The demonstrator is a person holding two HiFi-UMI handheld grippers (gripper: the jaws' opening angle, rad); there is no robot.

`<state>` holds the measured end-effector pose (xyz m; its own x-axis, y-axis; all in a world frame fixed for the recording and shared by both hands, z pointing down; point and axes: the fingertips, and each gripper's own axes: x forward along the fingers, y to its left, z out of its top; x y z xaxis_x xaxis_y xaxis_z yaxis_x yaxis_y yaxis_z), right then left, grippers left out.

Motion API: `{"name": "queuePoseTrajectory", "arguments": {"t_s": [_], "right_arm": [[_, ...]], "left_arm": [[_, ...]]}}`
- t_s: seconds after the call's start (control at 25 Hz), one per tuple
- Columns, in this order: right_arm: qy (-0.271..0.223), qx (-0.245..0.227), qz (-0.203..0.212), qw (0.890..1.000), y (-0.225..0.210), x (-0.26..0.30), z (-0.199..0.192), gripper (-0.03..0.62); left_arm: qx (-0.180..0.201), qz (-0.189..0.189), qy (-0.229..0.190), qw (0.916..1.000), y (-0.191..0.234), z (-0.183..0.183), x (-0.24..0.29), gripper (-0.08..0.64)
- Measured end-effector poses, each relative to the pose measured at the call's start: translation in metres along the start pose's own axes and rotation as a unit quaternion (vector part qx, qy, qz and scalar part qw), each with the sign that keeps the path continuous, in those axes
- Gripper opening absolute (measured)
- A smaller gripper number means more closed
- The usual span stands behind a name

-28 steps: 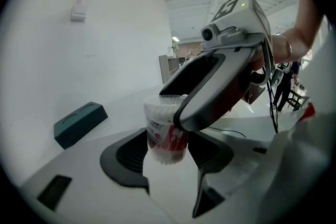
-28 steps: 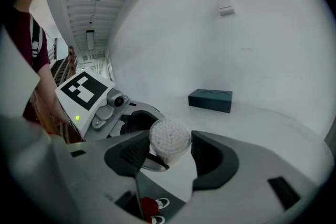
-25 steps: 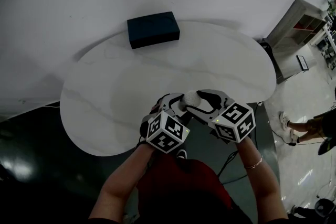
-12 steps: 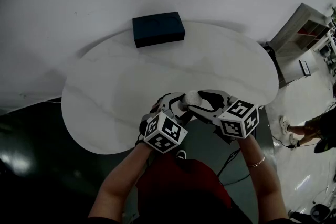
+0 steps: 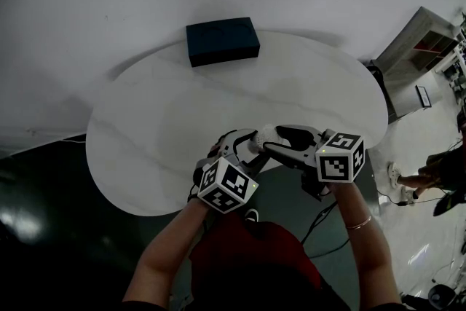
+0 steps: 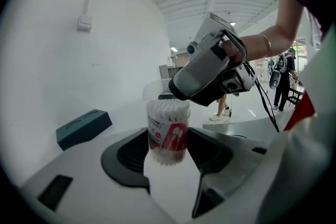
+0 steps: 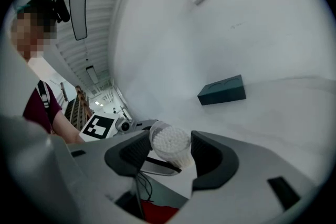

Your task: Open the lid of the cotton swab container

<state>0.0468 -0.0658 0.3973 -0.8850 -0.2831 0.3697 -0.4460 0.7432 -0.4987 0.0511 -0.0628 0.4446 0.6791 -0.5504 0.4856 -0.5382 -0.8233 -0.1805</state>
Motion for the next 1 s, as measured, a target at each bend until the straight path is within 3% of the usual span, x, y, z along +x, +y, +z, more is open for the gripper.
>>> {"name": "queuePoseTrajectory", "arguments": {"t_s": [0.24, 1.0], "right_arm": [[-0.017, 0.037, 0.024, 0.999, 0.001, 0.001, 0.008, 0.249], [-0.037, 0.015, 0.004, 0.999, -0.008, 0.015, 0.031, 0.249]], "left_arm": [[-0.003, -0.002, -0.007, 1.0000, 0.004, 0.002, -0.003, 0.249], [-0.030, 0.009, -0.003, 0.9995, 0.025, -0.013, -0.006, 0.249]]}}
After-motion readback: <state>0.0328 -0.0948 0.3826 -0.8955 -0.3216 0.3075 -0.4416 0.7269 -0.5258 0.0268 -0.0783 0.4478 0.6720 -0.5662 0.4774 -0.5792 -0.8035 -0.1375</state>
